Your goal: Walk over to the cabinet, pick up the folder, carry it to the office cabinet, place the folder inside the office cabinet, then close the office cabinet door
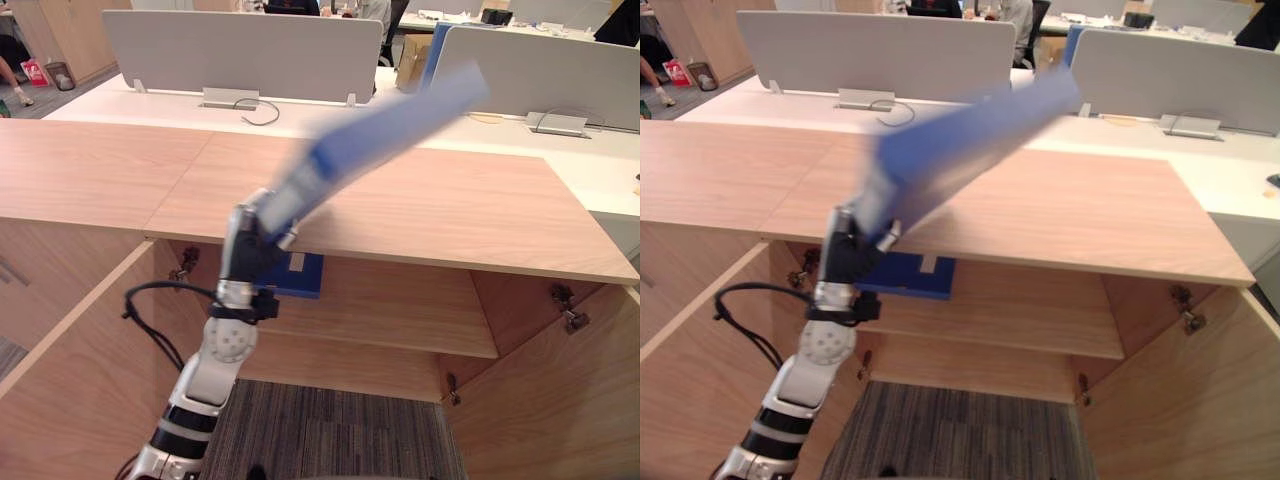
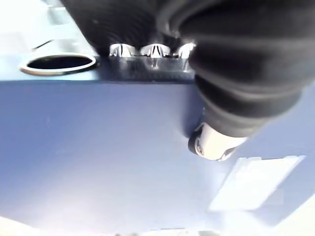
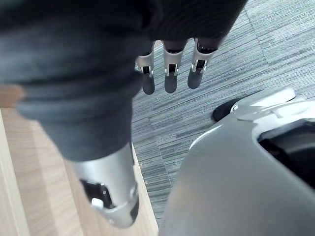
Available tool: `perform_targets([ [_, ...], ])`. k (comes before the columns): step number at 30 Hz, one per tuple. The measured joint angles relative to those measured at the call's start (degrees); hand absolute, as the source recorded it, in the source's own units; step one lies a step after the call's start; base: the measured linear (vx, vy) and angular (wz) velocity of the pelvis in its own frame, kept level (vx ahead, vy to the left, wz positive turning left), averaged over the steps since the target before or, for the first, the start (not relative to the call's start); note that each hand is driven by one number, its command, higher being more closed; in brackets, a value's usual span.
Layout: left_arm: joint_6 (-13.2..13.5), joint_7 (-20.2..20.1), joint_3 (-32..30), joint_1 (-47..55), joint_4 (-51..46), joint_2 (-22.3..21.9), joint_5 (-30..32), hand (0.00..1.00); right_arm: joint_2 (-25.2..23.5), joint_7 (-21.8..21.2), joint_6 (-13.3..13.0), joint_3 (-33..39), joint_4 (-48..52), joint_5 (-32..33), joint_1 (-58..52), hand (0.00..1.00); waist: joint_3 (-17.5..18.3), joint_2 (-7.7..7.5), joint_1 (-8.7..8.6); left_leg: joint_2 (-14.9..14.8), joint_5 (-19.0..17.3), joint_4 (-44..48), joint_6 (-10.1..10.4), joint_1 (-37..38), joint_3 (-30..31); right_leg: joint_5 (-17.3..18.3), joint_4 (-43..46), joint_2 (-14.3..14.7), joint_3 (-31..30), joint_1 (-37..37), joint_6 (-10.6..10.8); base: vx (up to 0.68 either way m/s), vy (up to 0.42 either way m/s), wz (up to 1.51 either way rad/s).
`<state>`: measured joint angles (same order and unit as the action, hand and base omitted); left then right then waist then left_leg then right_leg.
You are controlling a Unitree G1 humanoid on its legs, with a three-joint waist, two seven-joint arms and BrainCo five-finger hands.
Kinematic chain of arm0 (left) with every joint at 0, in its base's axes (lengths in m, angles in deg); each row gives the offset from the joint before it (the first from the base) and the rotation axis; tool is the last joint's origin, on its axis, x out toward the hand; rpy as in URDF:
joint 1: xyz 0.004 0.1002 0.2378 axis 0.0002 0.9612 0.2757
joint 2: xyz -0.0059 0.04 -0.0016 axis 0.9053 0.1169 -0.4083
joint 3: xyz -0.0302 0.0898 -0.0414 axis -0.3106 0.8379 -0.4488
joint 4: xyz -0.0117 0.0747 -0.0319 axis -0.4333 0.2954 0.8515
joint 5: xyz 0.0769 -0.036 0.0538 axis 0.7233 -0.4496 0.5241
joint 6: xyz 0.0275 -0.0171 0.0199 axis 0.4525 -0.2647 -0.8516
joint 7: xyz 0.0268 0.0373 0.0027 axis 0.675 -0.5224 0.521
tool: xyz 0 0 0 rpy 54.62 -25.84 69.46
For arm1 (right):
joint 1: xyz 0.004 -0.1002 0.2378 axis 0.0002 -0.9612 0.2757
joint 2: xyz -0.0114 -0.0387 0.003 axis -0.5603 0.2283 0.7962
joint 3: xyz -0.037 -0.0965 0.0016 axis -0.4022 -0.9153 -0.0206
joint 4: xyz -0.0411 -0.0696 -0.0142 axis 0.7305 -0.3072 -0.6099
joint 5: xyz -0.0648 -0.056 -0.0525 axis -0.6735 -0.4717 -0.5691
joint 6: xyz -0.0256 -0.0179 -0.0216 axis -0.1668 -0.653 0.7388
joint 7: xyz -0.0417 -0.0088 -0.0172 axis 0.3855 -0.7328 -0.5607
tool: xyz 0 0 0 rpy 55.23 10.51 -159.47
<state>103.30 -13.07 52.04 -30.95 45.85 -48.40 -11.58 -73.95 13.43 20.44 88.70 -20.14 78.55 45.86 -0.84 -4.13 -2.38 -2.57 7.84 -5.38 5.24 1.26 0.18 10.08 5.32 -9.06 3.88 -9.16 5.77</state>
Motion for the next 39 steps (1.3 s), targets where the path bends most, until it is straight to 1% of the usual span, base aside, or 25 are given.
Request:
perform_targets([
  [1, 0.27, -1.22, -0.78, 1.30, -0.21, -0.72, -5.29, 1.00, -0.12, -0.10, -0.01, 0.33, -0.13, 0.20, -0.05, 0.00, 0.01, 0.01, 0.09, -0.04, 0.06, 0.00, 0.02, -0.02, -0.04, 0.00, 0.20, 0.02, -0.06, 0.08, 0.00, 0.00, 0.000, 0.00],
  [2, 0.27, -2.82, -2.22, 3.73, -0.32, -2.02, -13.93, 1.00, -0.19, -0.25, 0.00, 0.55, -0.28, 1.03, -0.16, 0.00, 0.02, 0.00, 0.37, -0.20, 0.15, -0.01, 0.01, -0.09, -0.08, -0.01, 0.72, 0.13, -0.14, 0.14, -0.01, -0.04, 0.001, -0.01],
  [3, 0.26, -3.71, -3.00, 5.07, -0.33, -2.63, -18.31, 1.00, -0.20, -0.28, -0.01, 0.54, -0.29, 1.93, -0.26, 0.00, 0.01, -0.03, 0.50, -0.39, 0.21, -0.03, 0.02, -0.12, -0.11, -0.01, 1.10, 0.21, -0.22, 0.34, -0.01, -0.06, 0.002, -0.04],
  [4, 0.26, -5.07, -4.07, 7.50, -0.35, -3.53, -25.32, 1.00, -0.23, -0.32, -0.03, 0.39, -0.27, 2.90, -0.50, 0.00, 0.02, -0.05, 0.88, -0.58, 0.21, -0.05, -0.01, -0.19, -0.21, -0.01, 1.55, 0.32, -0.54, 0.82, -0.02, -0.09, 0.005, -0.06],
  [5, 0.50, -5.60, -4.17, 8.72, -0.40, -4.13, -29.80, 1.00, -0.43, -0.23, 0.07, -0.40, -0.44, 4.59, -0.13, 0.00, 0.08, -0.01, 1.73, -0.50, 0.14, -0.07, -0.08, -0.40, -0.24, -0.01, 1.69, 0.33, -0.74, 1.38, -0.03, -0.11, 0.014, -0.03],
  [6, 1.30, -6.05, -3.35, 9.63, -0.42, -4.97, -34.28, 1.00, 0.70, 0.15, 0.61, -4.15, -1.35, 6.13, 0.87, 0.00, 0.08, 0.02, 2.21, -0.66, -0.08, -0.07, -0.41, -1.04, -0.22, 0.00, 1.84, 0.24, -0.68, 1.70, -0.01, -0.10, 0.013, -0.04],
  [7, 1.40, -6.39, -2.92, 10.02, -0.67, -5.37, -36.02, 1.00, 1.02, 0.24, 0.67, -5.74, -1.36, 7.97, 1.69, 0.00, 0.06, 0.03, 2.63, -0.70, -0.04, -0.07, -0.43, -1.29, -0.66, -0.04, 2.08, 0.26, -0.76, 2.28, -0.02, -0.10, 0.024, -0.06],
  [8, 1.39, -7.07, -2.02, 11.58, -1.71, -5.76, -39.29, 1.00, 0.79, 3.36, -0.16, -6.18, -0.52, 12.68, 3.71, 0.00, -0.05, 0.00, 2.82, -0.72, 0.01, -0.06, -0.48, -1.16, -1.40, -0.39, 2.00, 0.38, -1.00, 2.66, -0.05, -0.12, 0.027, -0.08],
  [9, 1.26, -8.77, -1.35, 13.04, -2.07, -5.83, -41.44, 1.00, -0.27, 3.36, -0.88, -5.85, 3.68, 17.40, 3.49, 0.00, 0.21, 0.02, 2.50, -0.73, 0.32, -0.03, -0.80, -0.99, -1.52, -0.39, 1.93, 0.33, -0.99, 2.60, -0.04, -0.12, 0.030, -0.05],
  [10, 1.27, -9.40, -1.35, 13.63, -2.22, -5.99, -42.02, 1.00, -0.87, 3.22, -1.22, -5.93, 7.43, 19.29, 2.83, 0.00, 0.35, 0.10, 2.56, -0.74, 0.39, -0.03, -0.90, -0.97, -1.92, -0.39, 1.97, 0.27, -0.99, 2.61, -0.04, -0.09, 0.021, 0.00],
  [13, 1.42, -11.32, -3.52, 18.28, -5.31, -7.67, -45.47, 1.00, -2.83, 3.53, -4.48, -5.24, 28.49, 24.17, -1.26, 0.00, 0.74, 0.92, 2.11, -0.73, 0.64, -0.02, -1.21, -0.91, -3.67, -0.41, 3.18, -0.03, -2.11, 3.64, 0.00, -0.03, 0.023, -0.14],
  [14, 1.44, -11.57, -4.02, 18.90, -5.65, -8.09, -45.69, 1.00, -3.60, 3.81, -5.35, -3.94, 31.91, 25.15, -1.97, 0.00, 0.77, 0.96, 2.14, -0.75, 0.64, -0.02, -1.21, -0.87, -4.11, -0.42, 3.30, -0.03, -2.55, 3.89, 0.01, -0.02, 0.022, -0.26],
  [16, 1.49, -11.66, -5.73, 20.11, -5.83, -8.80, -46.38, 1.00, -6.33, 6.70, -8.35, 0.41, 44.53, 26.65, -4.25, 0.00, 0.69, 0.85, 1.90, -0.90, 0.53, -0.01, -1.33, 0.01, -5.65, -0.41, 3.71, -0.03, -3.85, 4.00, 0.04, -0.02, 0.020, -0.31],
  [18, 1.31, -11.64, -6.49, 20.66, -5.83, -9.00, -46.13, 1.00, -6.56, 9.36, -9.46, 1.97, 52.62, 26.04, -5.82, 0.00, 0.65, 0.92, 1.59, -1.17, 0.26, 0.00, -1.41, 0.92, -7.02, -0.39, 4.01, -0.07, -5.07, 4.05, 0.06, -0.02, 0.011, -0.38],
  [19, 1.12, -11.57, -6.54, 20.65, -5.92, -9.19, -44.79, 1.00, -6.68, 11.43, -9.78, 3.49, 57.85, 23.98, -6.54, 0.00, 0.69, 0.98, 1.52, -1.29, 0.08, 0.01, -1.27, 1.25, -7.86, -0.38, 4.10, -0.01, -5.89, 4.35, 0.08, -0.04, 0.008, -0.36],
  [22, -0.21, -10.77, -6.73, 20.72, -6.93, -9.24, -39.59, 1.00, -6.87, 15.32, -10.19, 6.00, 67.37, 19.74, -7.38, 0.00, 0.86, 1.23, 1.22, -1.62, -0.48, 0.01, -0.91, 2.13, -9.56, -0.28, 4.21, 0.22, -7.29, 4.59, 0.21, -0.04, 0.007, -0.32],
  [24, -1.46, -10.19, -7.22, 20.72, -8.76, -9.24, -33.04, 1.00, -6.98, 18.74, -10.29, 7.58, 75.55, 14.64, -7.61, 0.00, 1.11, 1.32, 0.32, -1.70, -0.55, 0.25, -0.83, 2.37, -10.35, -0.17, 4.72, 0.44, -7.80, 5.23, 0.33, -0.02, 0.003, -0.21],
  [28, -2.63, -10.13, -7.66, 20.47, -10.10, -9.35, -26.71, 1.00, -6.99, 21.18, -10.18, 7.38, 84.54, 8.36, -7.62, 0.00, 1.44, 2.25, -0.05, -2.17, -0.36, 0.29, -0.34, 3.10, -12.50, -0.14, 5.65, 0.88, -9.34, 6.19, 0.39, -0.01, -0.002, -0.30],
  [29, -3.16, -10.04, -7.64, 20.22, -10.47, -9.43, -22.67, 1.00, -6.97, 21.19, -9.40, 7.07, 87.38, 5.11, -7.57, 0.00, 1.54, 2.54, 0.04, -2.22, -0.46, 0.29, -0.24, 3.58, -12.80, 0.02, 6.17, 0.93, -9.39, 6.19, 0.65, 0.00, 0.004, -0.09],
  [30, -3.21, -10.03, -7.64, 20.20, -10.47, -9.43, -22.11, 1.00, -6.96, 21.19, -9.28, 6.93, 87.78, 4.63, -7.54, 0.00, 1.56, 2.57, 0.08, -2.23, -0.49, 0.30, -0.22, 3.69, -12.86, 0.06, 6.27, 0.94, -9.39, 6.19, 0.70, 0.00, 0.003, -0.11],
  [32, -3.73, -9.49, -7.45, 20.03, -10.51, -9.51, -16.27, 1.00, -6.86, 21.05, -7.36, 5.50, 90.36, -0.82, -7.42, 0.00, 1.79, 2.81, 0.17, -2.23, -0.70, 0.29, -0.17, 3.96, -13.03, 0.32, 6.64, 0.92, -9.37, 6.27, 1.00, -0.01, 0.005, -0.06],
  [33, -4.38, -8.79, -7.18, 19.50, -10.52, -9.46, -8.91, 1.00, -6.71, 20.30, -6.30, 2.68, 92.01, -3.07, -7.41, 0.00, 1.82, 2.89, 0.18, -2.21, -0.75, 0.30, -0.21, 3.96, -13.03, 0.41, 6.88, 0.91, -9.37, 6.47, 1.12, 0.00, 0.000, 0.00],
  [35, -5.02, -8.07, -6.07, 18.74, -10.49, -8.93, -1.13, 1.00, -6.38, 18.34, -5.54, -1.05, 92.89, -3.38, -6.92, 0.00, 1.83, 2.88, 0.28, -2.17, -0.83, 0.29, -0.11, 3.94, -13.02, 0.51, 7.22, 0.89, -9.37, 6.80, 1.25, -0.03, 0.012, -0.04],
  [37, -5.42, -7.50, -2.97, 16.69, -10.03, -7.37, 8.14, 1.00, -5.53, 14.23, -5.36, -7.00, 92.90, -2.24, -3.78, 0.00, 1.80, 2.84, 0.41, -2.02, -0.86, 0.30, -0.07, 3.79, -12.92, 0.49, 7.75, 0.83, -9.41, 7.39, 1.24, -0.03, 0.013, -0.06],
  [39, -5.43, -7.60, -0.52, 14.90, -9.15, -5.75, 13.83, 1.00, -3.52, 10.42, -5.59, -10.80, 92.64, 0.31, -0.57, 0.00, 1.75, 2.77, 0.40, -1.87, -0.86, 0.30, -0.07, 3.79, -12.66, 0.47, 7.96, 0.78, -9.45, 7.58, 1.23, -0.02, 0.017, -0.04],
])
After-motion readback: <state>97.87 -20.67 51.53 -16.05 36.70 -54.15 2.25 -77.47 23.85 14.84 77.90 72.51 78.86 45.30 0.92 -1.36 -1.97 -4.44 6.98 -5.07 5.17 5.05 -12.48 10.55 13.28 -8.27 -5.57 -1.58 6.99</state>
